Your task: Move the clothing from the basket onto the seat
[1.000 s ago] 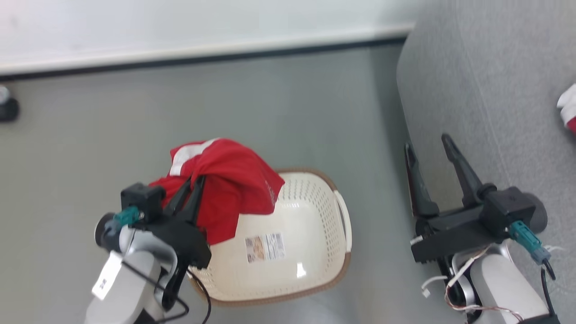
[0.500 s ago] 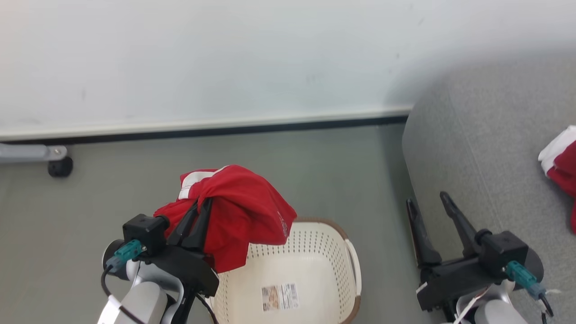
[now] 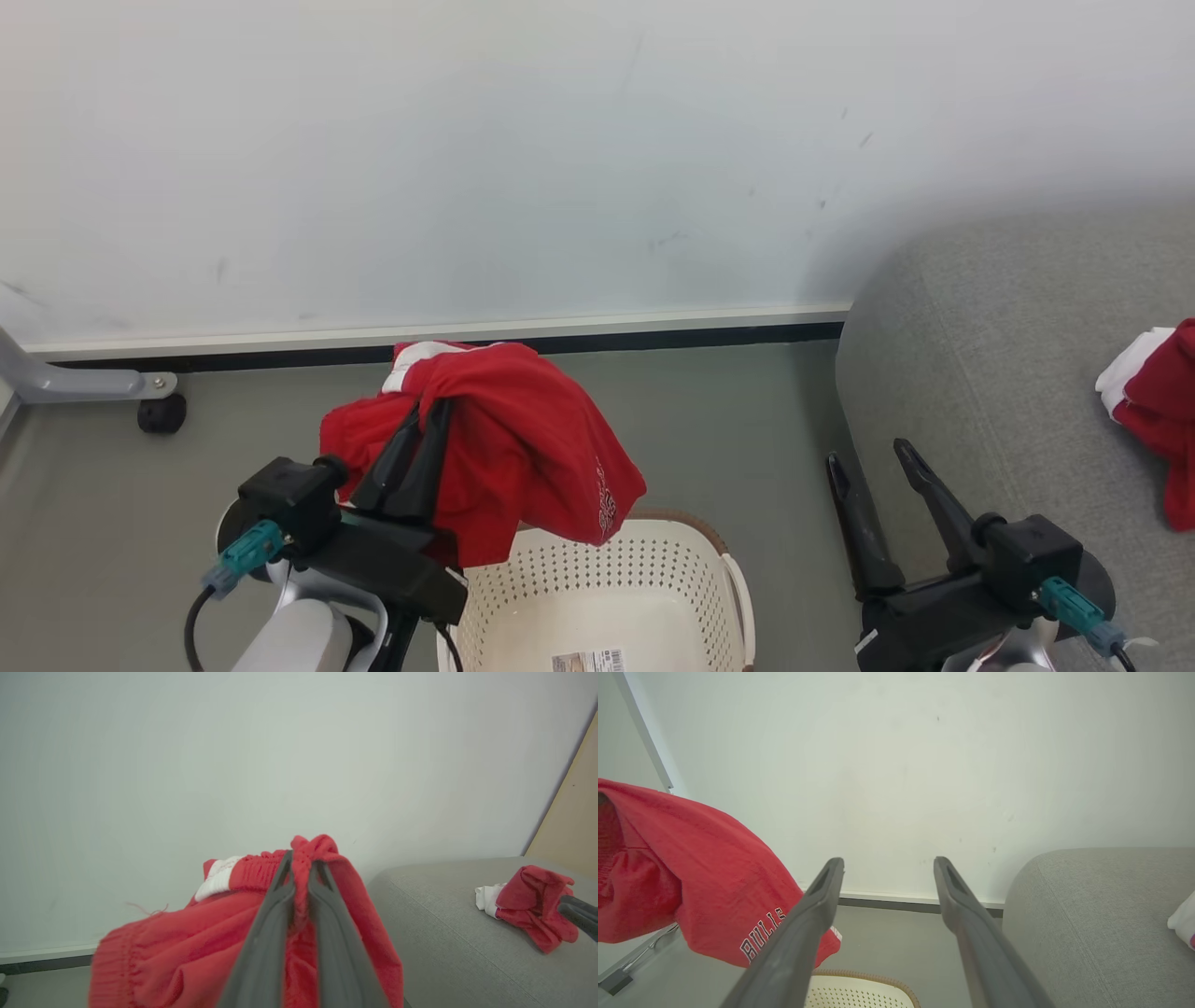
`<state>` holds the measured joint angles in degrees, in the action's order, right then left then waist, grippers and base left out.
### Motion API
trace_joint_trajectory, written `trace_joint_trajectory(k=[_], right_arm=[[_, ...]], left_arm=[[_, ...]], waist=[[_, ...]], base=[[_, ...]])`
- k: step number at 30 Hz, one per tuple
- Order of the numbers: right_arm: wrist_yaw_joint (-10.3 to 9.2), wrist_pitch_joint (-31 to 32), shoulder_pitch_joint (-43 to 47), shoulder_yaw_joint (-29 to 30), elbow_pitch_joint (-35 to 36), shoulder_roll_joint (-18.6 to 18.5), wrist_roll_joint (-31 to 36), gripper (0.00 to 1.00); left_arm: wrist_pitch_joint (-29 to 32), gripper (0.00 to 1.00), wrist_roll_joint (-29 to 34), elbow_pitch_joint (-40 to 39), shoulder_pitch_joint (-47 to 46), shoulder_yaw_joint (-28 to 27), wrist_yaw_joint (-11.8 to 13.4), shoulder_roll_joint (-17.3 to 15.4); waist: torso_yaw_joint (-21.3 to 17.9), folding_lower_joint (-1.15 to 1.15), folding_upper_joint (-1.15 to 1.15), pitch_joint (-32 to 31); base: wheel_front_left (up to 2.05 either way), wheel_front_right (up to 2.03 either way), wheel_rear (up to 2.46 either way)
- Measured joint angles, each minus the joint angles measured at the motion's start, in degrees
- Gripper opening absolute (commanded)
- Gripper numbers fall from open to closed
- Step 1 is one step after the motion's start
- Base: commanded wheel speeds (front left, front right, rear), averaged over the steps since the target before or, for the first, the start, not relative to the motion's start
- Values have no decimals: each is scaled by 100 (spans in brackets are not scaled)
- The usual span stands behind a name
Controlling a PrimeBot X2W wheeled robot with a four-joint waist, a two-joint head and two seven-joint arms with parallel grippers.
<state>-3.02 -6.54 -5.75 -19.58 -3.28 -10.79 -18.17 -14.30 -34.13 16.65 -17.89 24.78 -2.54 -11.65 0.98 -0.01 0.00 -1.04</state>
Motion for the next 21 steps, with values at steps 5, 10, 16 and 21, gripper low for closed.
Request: trace_joint_trajectory(k=[5,10,16,21], right_arm=[[0,62,100,-5,165,-15,-4,100],[-2,135,167,-26,303,-20,-4,100],[-7,197,180,-49,422,-20,-5,100],[-7,248,180,-99,505,-20,-5,100]], left_arm=[[11,0,27,-416,53,33,59,-10],[120,0,46,-748,68,80,111,-22],[269,0,60,-1040,86,112,207,-59],[366,0,60,-1204,109,115,260,-86]], waist=[[-35,1,0,-56],[-51,1,1,-72],[-71,1,0,-67],[-81,1,0,-54]], base=[[0,0,0],[0,0,0],[0,0,0],[0,0,0]])
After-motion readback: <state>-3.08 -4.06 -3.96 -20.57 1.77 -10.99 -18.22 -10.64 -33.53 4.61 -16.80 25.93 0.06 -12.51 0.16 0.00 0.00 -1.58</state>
